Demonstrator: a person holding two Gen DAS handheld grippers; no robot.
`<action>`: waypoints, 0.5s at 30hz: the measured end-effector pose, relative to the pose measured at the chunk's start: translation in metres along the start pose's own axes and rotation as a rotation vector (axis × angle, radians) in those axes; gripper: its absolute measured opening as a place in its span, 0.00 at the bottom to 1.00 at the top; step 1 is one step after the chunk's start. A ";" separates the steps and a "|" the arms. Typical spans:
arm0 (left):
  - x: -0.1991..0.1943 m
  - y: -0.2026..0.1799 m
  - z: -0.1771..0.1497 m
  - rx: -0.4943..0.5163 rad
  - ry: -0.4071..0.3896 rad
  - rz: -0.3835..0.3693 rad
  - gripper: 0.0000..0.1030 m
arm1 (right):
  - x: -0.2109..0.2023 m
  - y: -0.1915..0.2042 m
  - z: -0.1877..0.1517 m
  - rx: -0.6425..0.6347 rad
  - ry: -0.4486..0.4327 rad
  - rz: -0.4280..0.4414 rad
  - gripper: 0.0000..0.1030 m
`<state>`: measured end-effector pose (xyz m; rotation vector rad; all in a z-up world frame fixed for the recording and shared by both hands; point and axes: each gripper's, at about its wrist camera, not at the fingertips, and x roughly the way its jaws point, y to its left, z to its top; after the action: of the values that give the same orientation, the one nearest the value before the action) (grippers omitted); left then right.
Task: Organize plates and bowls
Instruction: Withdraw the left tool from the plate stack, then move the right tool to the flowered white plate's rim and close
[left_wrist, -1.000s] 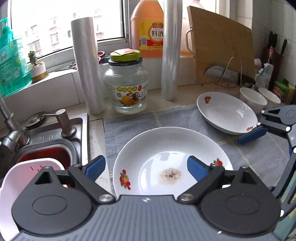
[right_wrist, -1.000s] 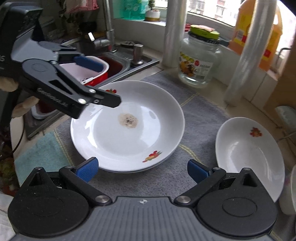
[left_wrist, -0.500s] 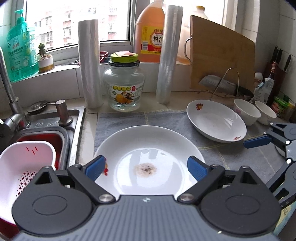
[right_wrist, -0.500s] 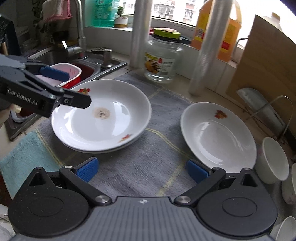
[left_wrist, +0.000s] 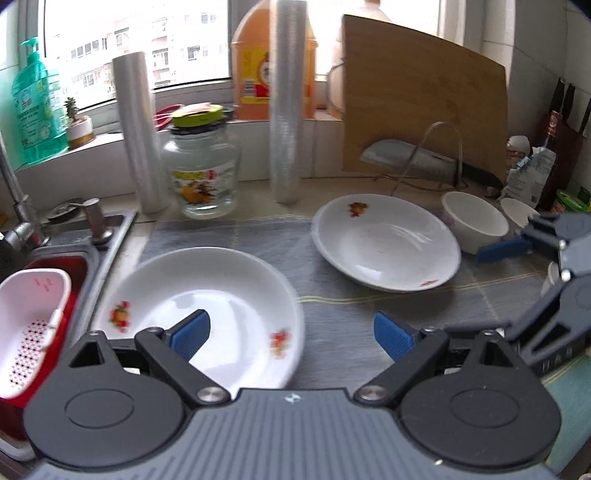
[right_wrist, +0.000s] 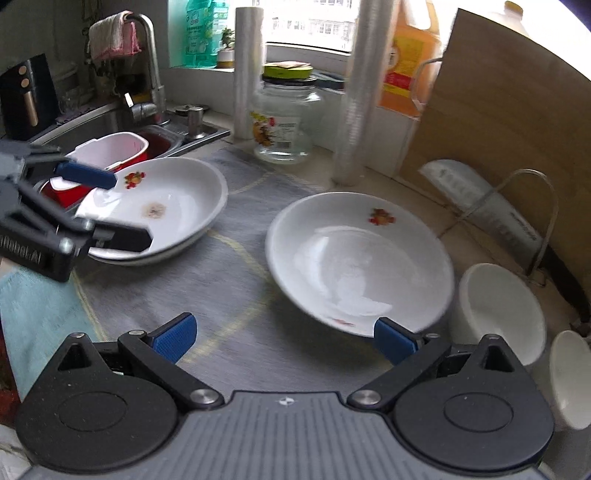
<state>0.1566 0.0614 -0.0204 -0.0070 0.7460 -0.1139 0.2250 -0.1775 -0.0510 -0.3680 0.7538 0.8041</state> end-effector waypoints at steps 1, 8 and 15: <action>0.003 -0.009 -0.001 -0.001 0.004 -0.003 0.92 | -0.003 -0.009 -0.001 -0.005 0.000 0.003 1.00; 0.030 -0.063 -0.004 0.042 0.043 -0.037 0.92 | -0.016 -0.056 0.002 -0.017 0.006 0.006 1.00; 0.070 -0.090 -0.004 0.111 0.085 -0.061 0.92 | -0.011 -0.076 0.013 -0.014 0.006 -0.023 1.00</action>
<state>0.1954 -0.0357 -0.0665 0.0816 0.8240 -0.2146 0.2838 -0.2257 -0.0322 -0.3913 0.7481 0.7877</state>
